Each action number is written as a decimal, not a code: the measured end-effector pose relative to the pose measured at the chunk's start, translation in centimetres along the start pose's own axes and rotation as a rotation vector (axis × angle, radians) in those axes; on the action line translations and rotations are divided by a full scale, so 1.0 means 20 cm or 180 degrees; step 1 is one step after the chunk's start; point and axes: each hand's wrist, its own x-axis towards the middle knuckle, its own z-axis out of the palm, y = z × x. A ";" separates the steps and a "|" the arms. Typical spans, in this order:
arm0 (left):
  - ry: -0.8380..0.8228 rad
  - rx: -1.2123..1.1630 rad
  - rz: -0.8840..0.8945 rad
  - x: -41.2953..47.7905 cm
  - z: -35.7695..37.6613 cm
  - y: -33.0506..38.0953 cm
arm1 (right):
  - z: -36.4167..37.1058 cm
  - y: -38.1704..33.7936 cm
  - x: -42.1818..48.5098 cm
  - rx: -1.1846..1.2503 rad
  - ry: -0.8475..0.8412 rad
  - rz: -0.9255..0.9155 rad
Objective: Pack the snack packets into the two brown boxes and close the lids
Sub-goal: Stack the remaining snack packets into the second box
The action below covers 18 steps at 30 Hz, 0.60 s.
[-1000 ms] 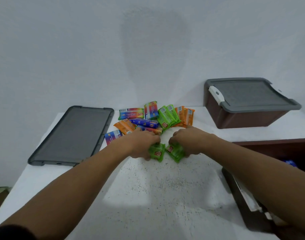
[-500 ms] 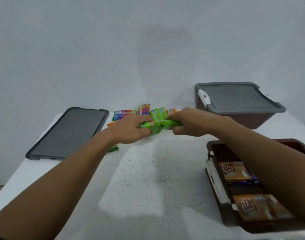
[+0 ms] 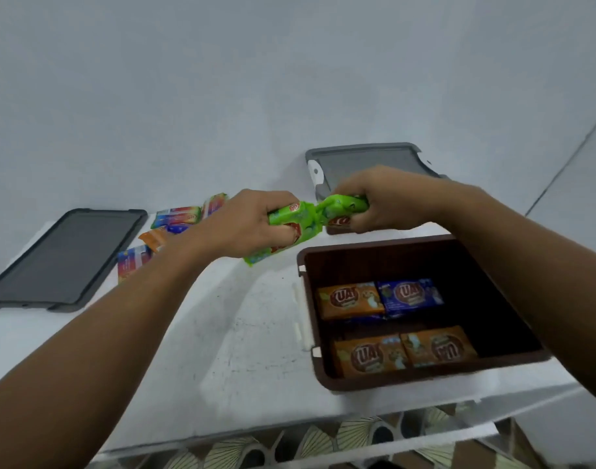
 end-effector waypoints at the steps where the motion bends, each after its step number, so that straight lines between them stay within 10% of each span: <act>1: -0.0015 0.0025 0.0050 0.01 0.03 0.04 | -0.01 0.03 -0.05 0.0035 -0.0027 0.0008; 18: -0.1047 0.0735 0.0032 0.19 0.51 0.28 | 0.16 0.46 -0.32 -0.0127 -0.0832 0.0231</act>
